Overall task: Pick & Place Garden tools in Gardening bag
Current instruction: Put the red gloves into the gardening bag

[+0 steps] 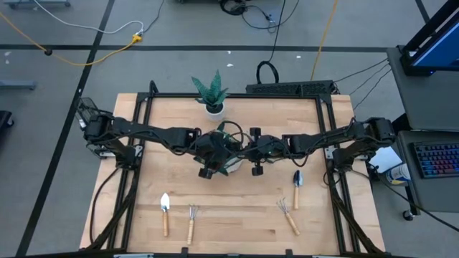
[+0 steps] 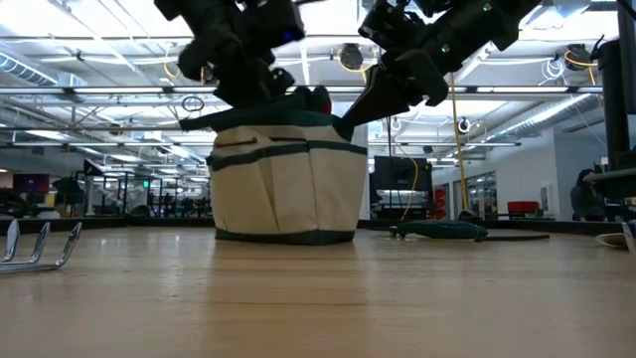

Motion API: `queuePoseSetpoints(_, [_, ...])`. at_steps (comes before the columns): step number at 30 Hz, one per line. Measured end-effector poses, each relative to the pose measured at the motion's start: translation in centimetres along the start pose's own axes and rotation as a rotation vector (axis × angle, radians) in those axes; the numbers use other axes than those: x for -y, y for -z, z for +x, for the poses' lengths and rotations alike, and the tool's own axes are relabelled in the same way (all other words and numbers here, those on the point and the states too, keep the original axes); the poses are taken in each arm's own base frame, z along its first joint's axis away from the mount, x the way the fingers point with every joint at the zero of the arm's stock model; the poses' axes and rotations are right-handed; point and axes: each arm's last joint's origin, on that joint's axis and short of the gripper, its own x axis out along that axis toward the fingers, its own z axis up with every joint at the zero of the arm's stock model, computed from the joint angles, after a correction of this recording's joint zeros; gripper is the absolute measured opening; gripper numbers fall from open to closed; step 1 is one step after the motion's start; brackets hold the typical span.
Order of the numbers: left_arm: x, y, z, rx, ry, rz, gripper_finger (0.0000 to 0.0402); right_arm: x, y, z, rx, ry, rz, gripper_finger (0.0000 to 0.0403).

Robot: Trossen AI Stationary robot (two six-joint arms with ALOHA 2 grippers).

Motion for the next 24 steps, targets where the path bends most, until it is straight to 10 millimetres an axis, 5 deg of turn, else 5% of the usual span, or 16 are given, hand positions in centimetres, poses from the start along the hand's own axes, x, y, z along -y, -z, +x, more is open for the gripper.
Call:
queuePoseSetpoints(6, [1.5, -1.2, -3.7, 0.076, -0.127, 0.063, 0.0196, 0.0, 0.0, 0.0, -0.002, 0.002, 0.000, 0.0000])
queuePoseSetpoints(14, [0.8, -2.1, -7.9, 0.236, -0.304, 0.020, 0.0159, 0.0, 0.0, 0.0, 0.002, 0.001, -0.002, 0.0000])
queuePoseSetpoints(24, [-3.2, -1.8, -3.8, 0.266, -0.249, -0.187, 0.0110, -0.1, -0.1, 0.0, 0.007, -0.003, -0.003, 0.0000])
